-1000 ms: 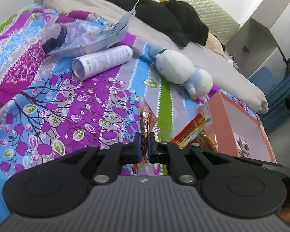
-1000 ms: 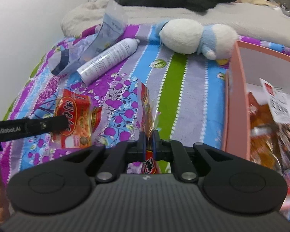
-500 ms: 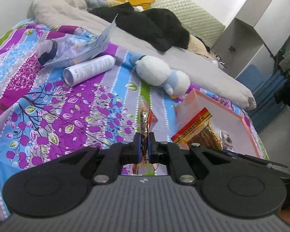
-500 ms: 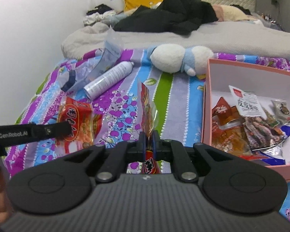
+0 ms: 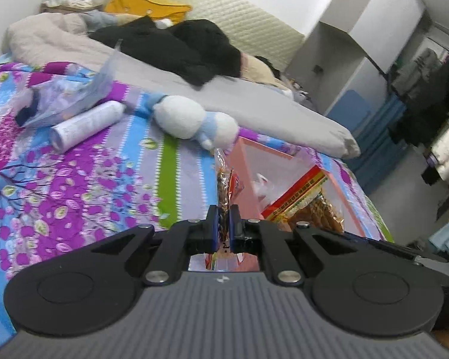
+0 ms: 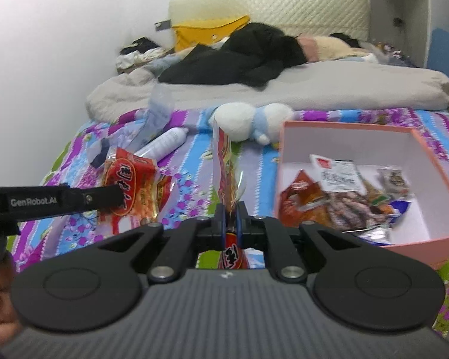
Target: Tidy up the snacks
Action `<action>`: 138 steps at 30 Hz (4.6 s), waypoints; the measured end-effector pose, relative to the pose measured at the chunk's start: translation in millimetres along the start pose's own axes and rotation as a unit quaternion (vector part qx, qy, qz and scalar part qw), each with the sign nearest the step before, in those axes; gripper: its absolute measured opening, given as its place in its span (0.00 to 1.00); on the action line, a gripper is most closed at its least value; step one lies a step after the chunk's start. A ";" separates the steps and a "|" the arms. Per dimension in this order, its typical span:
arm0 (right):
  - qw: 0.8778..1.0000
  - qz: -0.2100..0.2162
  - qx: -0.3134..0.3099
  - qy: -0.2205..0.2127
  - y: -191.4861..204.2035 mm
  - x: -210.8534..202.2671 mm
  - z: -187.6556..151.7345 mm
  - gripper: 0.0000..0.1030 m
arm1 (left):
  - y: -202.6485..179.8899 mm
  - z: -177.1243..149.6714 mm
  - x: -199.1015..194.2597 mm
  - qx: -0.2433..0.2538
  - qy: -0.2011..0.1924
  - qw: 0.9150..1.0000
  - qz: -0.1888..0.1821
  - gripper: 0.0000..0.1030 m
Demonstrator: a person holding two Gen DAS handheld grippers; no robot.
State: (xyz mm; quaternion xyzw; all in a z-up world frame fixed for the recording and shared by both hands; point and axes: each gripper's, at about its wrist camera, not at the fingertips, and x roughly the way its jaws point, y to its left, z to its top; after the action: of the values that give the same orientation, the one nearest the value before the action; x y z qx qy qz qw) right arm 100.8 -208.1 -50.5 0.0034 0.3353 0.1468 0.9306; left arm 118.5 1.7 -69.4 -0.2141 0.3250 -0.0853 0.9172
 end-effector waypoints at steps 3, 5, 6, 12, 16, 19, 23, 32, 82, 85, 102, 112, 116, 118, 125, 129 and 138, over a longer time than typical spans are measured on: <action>1.000 -0.011 0.024 -0.005 -20.1 -11.4 -2.2 0.09 | -16.0 -0.4 9.3 0.011 0.011 1.000 -0.016 0.08; 0.999 -0.024 0.038 -0.007 -34.7 -16.6 -2.4 0.10 | -27.0 0.0 17.7 0.019 0.018 0.999 -0.030 0.08; 0.999 -0.031 0.044 -0.009 -41.2 -18.3 -2.2 0.10 | -32.7 0.7 22.2 0.023 0.020 0.999 -0.036 0.08; 0.995 -0.070 0.070 -0.015 -80.2 -16.5 4.8 0.10 | -66.8 6.4 55.6 0.048 0.039 0.996 -0.063 0.08; 0.993 -0.086 0.084 -0.008 -107.4 -4.6 9.3 0.10 | -81.4 13.5 87.7 0.055 0.054 0.994 -0.074 0.08; 0.991 -0.094 0.091 -0.004 -125.1 6.0 13.3 0.10 | -89.9 19.5 116.2 0.056 0.066 0.993 -0.077 0.08; 0.990 -0.101 0.095 0.006 -148.3 25.8 21.0 0.10 | -99.0 29.0 153.4 0.057 0.078 0.992 -0.078 0.08; 0.987 -0.109 0.119 0.023 -196.7 79.0 31.1 0.11 | -113.8 41.0 228.9 0.074 0.108 0.989 -0.070 0.08; 0.983 -0.104 0.131 -0.081 -115.2 -90.2 20.6 0.74 | -131.9 26.9 -1.1 0.141 0.012 0.987 -0.074 0.70; 0.983 -0.101 0.130 -0.085 -102.6 -106.4 13.9 0.74 | -131.2 25.3 -22.0 0.151 0.003 0.986 -0.074 0.70; 0.986 -0.088 0.109 -0.095 -65.2 -166.1 -29.7 0.74 | -135.9 -3.6 -116.4 0.179 -0.032 0.981 -0.074 0.84; 0.980 -0.106 0.119 -0.119 -74.6 -184.5 -44.8 0.91 | -125.8 -14.1 -142.9 0.173 -0.035 0.983 -0.056 1.00; 0.980 -0.113 0.116 -0.118 -70.9 -182.3 -47.5 1.00 | -127.8 -18.4 -144.2 0.186 -0.037 0.981 -0.044 1.00; 0.980 -0.108 0.118 -0.116 -69.5 -179.9 -47.9 1.00 | -129.6 -20.6 -141.9 0.193 -0.035 0.980 -0.036 1.00; 0.981 -0.114 0.106 -0.115 -62.7 -176.6 -50.4 1.00 | -134.7 -24.0 -131.1 0.206 -0.018 0.978 -0.029 1.00; 0.981 -0.113 0.114 -0.114 -64.7 -175.1 -51.5 1.00 | -136.6 -22.4 -129.5 0.208 -0.016 0.978 -0.029 1.00; 0.980 -0.121 0.114 -0.114 -63.2 -176.2 -52.0 1.00 | -138.4 -20.4 -130.1 0.207 -0.020 0.978 -0.030 1.00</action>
State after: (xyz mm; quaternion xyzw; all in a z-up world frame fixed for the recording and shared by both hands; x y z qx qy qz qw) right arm -43.5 -322.0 12.4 0.0851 0.2397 -0.0075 0.9671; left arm 2.4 -90.5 51.3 -0.0311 0.2758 -0.1735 0.9449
